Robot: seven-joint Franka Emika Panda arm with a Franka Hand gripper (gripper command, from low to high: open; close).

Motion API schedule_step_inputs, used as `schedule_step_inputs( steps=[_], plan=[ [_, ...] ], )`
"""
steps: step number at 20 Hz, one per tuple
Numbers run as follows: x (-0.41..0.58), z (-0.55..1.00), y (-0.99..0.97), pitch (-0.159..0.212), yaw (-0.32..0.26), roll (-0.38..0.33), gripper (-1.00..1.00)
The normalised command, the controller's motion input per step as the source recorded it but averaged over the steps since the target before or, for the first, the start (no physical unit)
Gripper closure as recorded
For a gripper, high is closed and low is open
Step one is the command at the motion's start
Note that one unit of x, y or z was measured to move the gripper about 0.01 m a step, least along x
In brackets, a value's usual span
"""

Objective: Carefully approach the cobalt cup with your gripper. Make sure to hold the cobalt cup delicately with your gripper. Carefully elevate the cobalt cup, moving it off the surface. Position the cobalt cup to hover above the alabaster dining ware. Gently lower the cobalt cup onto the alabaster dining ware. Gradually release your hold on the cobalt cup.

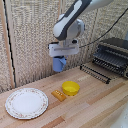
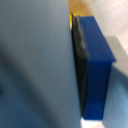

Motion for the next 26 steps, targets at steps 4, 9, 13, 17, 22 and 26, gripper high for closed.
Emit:
schedule_step_inputs(
  steps=[4,9,13,17,22,26],
  plan=[
    [0.184,0.41,0.93,0.148,0.018,0.007,1.00],
    [0.174,0.17,0.98,0.113,0.009,0.000,1.00],
    [0.127,0.00,1.00,0.081,0.001,0.000,1.00],
    [0.019,-0.03,0.91,0.078,0.030,0.000,1.00],
    [-0.011,-0.24,0.76,0.013,0.057,-0.016,1.00],
    [-0.003,-0.35,0.32,-0.044,0.048,-0.044,1.00]
  ],
)
